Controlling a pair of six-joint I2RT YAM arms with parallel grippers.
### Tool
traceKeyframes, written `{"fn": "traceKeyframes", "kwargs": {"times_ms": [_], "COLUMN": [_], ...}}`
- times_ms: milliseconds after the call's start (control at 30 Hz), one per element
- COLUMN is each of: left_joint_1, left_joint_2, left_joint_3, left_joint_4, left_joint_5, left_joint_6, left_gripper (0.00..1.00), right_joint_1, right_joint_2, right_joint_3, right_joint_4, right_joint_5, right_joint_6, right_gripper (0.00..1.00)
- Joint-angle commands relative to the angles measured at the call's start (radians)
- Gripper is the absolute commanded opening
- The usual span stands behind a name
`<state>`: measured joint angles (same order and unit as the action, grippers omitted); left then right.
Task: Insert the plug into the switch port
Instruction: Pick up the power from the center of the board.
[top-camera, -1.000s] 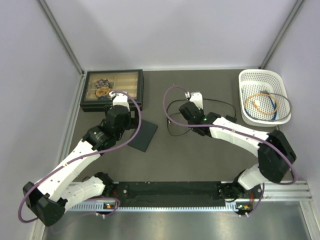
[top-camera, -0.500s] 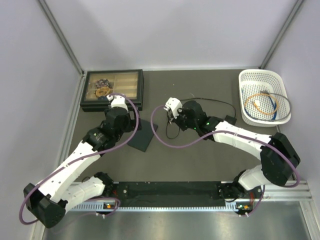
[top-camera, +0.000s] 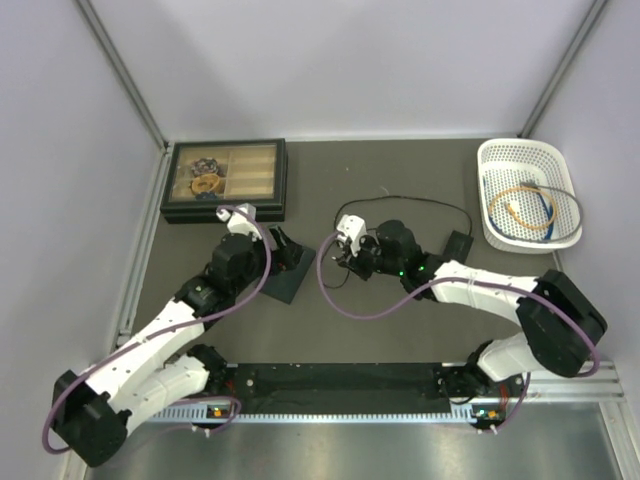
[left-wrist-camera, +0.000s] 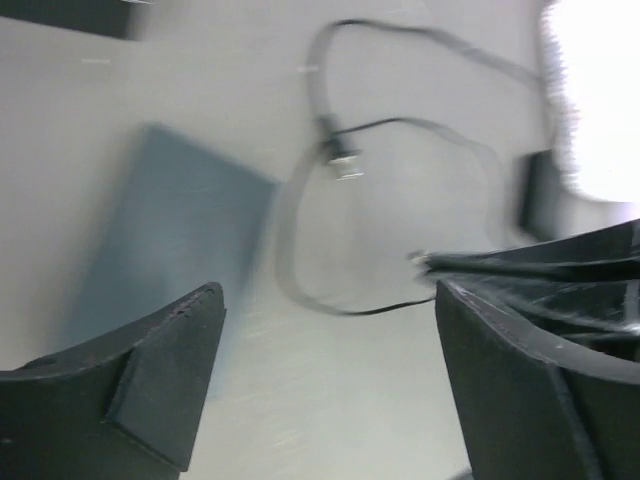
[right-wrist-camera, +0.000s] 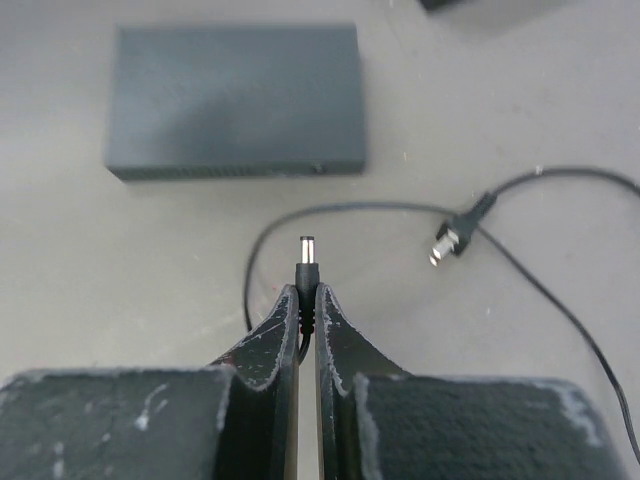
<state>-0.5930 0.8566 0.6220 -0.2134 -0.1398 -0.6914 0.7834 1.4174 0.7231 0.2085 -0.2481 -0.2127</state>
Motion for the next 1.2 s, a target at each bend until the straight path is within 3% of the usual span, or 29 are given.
{"fn": "traceKeyframes", "kwargs": {"times_ms": [0, 233, 333, 433, 933, 1167], "left_joint_1": [0.002, 0.001, 0.001, 0.001, -0.002, -0.007], "left_joint_2": [0.048, 0.264, 0.303, 0.321, 0.355, 0.355], "left_joint_3": [-0.067, 0.01, 0.007, -0.005, -0.022, -0.019], "left_joint_4": [0.393, 0.497, 0.531, 0.594, 0.623, 0.618], "left_joint_5": [0.183, 0.334, 0.364, 0.393, 0.447, 0.459], "left_joint_6": [-0.186, -0.261, -0.295, -0.327, -0.376, -0.376], "left_gripper": [0.86, 0.76, 0.65, 0.56, 0.42, 0.3], "right_joint_1": [0.004, 0.002, 0.002, 0.002, 0.002, 0.002], "right_joint_2": [-0.081, -0.158, -0.17, -0.172, -0.16, -0.156], "right_joint_3": [-0.017, -0.068, -0.077, -0.08, -0.087, -0.088], "right_joint_4": [0.164, 0.207, 0.213, 0.226, 0.259, 0.267], "right_joint_5": [-0.083, -0.108, -0.108, -0.112, -0.074, -0.051], "right_joint_6": [0.079, 0.124, 0.134, 0.144, 0.156, 0.159], "right_gripper": [0.0, 0.0, 0.0, 0.0, 0.0, 0.0]}}
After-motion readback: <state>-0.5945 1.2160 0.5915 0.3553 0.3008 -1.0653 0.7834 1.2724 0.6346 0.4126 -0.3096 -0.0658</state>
